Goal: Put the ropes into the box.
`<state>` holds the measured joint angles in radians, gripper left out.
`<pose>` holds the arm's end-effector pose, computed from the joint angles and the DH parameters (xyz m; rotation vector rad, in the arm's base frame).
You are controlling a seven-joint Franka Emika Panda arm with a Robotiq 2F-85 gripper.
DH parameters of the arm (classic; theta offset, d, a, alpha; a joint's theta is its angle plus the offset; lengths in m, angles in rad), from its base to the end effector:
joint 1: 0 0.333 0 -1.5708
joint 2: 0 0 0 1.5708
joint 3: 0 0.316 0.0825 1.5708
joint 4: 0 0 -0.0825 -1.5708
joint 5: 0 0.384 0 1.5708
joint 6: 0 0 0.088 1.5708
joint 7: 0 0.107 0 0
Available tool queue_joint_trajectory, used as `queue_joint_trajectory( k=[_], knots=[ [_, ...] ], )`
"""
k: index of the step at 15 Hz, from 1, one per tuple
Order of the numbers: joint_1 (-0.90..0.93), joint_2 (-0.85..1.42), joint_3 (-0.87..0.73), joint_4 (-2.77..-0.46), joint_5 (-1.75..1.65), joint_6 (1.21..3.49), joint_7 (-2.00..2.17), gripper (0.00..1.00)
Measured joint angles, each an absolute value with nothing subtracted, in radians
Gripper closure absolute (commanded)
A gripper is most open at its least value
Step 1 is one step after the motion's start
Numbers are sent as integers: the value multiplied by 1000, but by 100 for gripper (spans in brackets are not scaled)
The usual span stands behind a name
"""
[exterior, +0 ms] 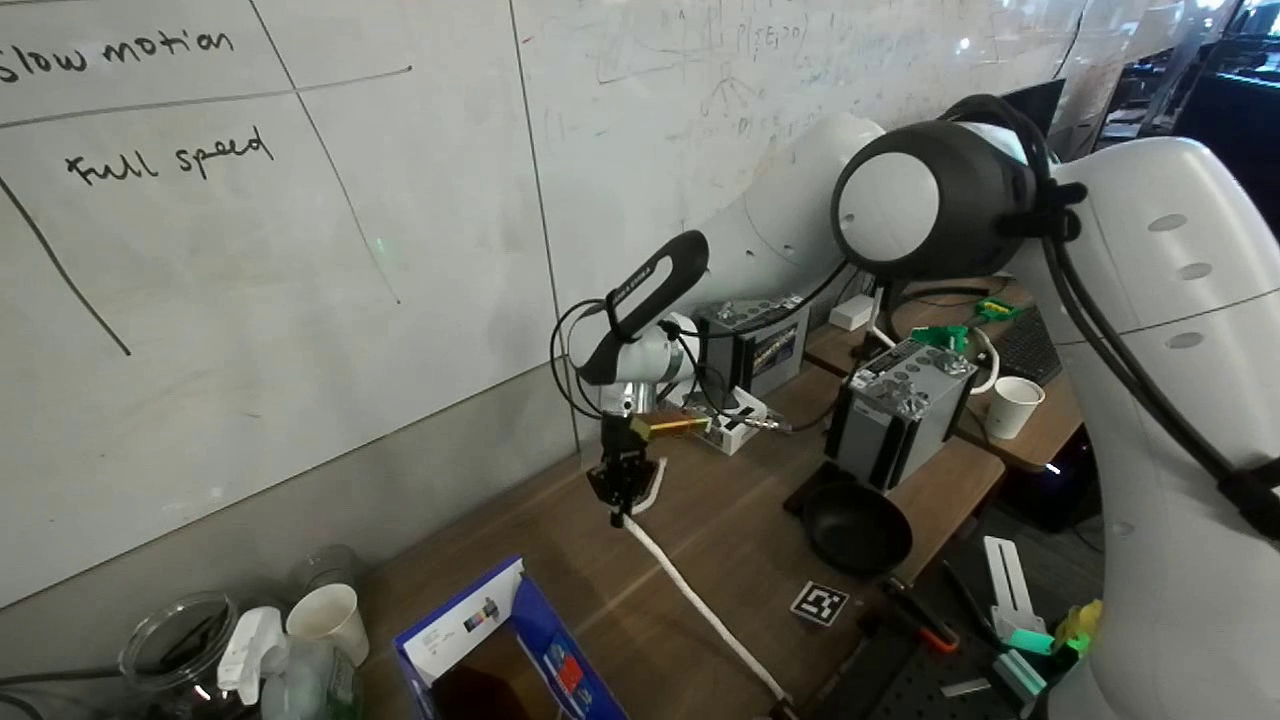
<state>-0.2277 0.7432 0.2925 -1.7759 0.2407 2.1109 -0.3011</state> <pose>0.6099 0.0453 0.1329 -2.6642 -0.2192 0.4631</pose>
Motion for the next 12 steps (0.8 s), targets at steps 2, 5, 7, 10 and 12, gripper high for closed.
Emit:
queue_joint_trajectory(
  k=[2,5,7,10,12],
  knots=[
    [-226,712,298,-1730,289,1968,-350,86],
    [-206,653,299,-1665,346,1808,-373,87],
    [-184,605,298,-1636,375,1742,-374,87],
    [-143,515,295,-1627,415,1698,-374,86],
    [-111,451,290,-1635,432,1697,-372,86]
  ],
)
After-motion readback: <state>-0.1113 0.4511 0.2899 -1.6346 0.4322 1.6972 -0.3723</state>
